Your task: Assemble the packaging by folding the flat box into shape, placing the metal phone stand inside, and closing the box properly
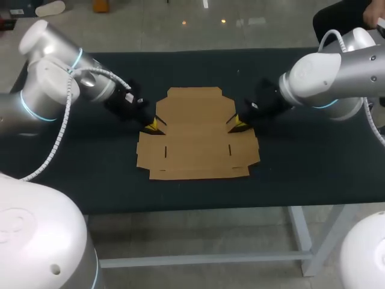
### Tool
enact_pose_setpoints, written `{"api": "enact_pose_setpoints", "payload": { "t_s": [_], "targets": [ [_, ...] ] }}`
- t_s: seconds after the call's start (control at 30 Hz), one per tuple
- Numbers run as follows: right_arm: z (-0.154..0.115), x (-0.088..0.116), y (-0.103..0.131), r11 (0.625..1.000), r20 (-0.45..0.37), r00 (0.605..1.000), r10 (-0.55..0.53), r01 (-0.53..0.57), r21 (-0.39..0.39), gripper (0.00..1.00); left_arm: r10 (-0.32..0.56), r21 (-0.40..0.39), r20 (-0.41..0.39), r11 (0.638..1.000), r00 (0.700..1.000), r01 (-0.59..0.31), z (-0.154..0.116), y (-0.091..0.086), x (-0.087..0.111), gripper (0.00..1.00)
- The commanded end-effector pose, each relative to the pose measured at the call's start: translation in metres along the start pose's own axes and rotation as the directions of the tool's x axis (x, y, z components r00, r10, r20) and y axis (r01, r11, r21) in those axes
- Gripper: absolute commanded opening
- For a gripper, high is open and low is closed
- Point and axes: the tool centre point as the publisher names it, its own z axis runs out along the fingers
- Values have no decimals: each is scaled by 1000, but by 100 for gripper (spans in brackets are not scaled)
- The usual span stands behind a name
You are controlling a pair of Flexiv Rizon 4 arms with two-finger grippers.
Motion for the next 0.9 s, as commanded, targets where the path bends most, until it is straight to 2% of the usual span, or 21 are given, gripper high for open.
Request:
{"api": "enact_pose_setpoints", "payload": {
  "t_s": [0.03, 0.63, 0.9],
  "targets": [
    [1, 4, -1, 1000, 16, 1000, -1, 1, 0, 0, -1, -6, 16, 1000, 1000, 1, 2, -1, 6, 0],
    [3, 4, 0, 1000, 32, 999, 1, -1, 7, 0, -4, 20, 89, 1000, 996, 2, 8, -1, 15, 0],
    [6, 13, -1, 1000, 91, 996, -18, 17, 16, 0, 2, 36, 120, 999, 993, -6, 10, 0, 22, 0]
  ]
}}
